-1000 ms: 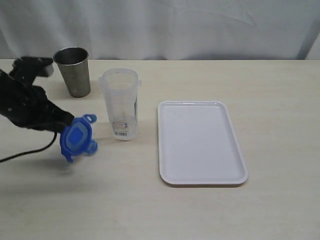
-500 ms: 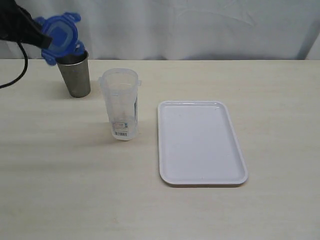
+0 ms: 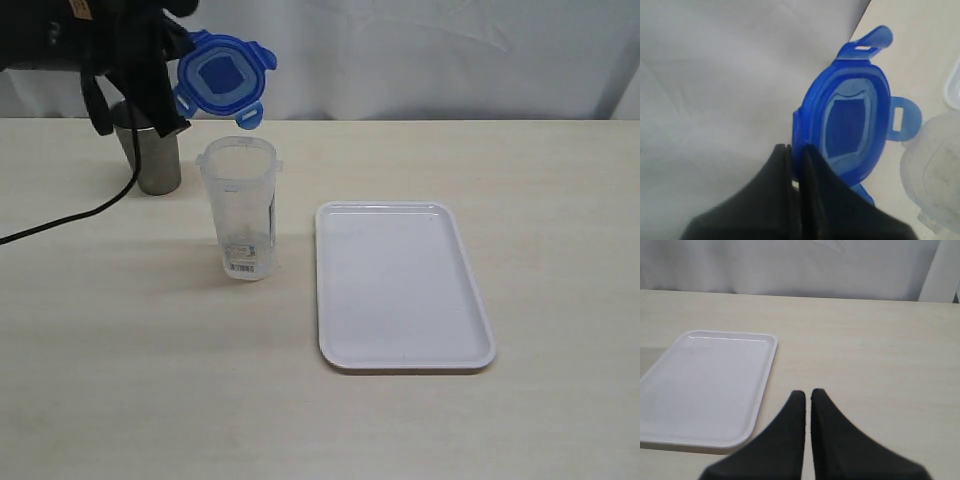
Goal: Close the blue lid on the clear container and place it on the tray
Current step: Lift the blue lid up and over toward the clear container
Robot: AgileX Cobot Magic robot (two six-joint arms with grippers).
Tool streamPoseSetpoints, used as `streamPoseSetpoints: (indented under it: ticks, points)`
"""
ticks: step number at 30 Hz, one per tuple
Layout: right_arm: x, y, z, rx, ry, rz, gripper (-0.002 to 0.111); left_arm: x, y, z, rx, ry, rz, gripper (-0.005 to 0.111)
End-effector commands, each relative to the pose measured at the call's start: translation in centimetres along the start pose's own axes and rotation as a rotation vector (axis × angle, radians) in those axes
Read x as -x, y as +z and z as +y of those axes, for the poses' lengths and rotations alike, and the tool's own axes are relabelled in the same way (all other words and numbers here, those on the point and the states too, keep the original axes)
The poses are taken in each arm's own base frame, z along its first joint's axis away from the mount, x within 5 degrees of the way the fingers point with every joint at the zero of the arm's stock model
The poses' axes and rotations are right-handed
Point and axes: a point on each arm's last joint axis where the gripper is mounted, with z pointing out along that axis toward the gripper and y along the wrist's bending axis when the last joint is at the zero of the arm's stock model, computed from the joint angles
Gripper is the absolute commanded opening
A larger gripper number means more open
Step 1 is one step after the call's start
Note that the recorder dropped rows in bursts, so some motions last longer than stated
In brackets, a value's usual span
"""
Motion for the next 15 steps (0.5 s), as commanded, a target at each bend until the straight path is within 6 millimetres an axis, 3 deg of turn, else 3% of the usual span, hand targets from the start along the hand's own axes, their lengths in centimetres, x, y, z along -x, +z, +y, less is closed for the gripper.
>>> streamPoseSetpoints:
  ticks: [1,6,9,15]
  points:
    - [0.0,0.0,0.0,-0.006,0.004,-0.004,0.004,1.4,0.4,-0.3,0.041,0.108,-0.071,0.0]
    - [0.0,0.0,0.0,-0.006,0.004,-0.004,0.004,1.6,0.3,-0.5,0.052,0.288,-0.063,0.0]
    - [0.0,0.0,0.0,-0.006,0.004,-0.004,0.004,1.4,0.3,-0.3,0.069,0.496,-0.039,0.0]
    - [0.0,0.0,0.0,-0.006,0.004,-0.004,0.004,2.4,0.7,-1.3,0.071,0.541,-0.095,0.0]
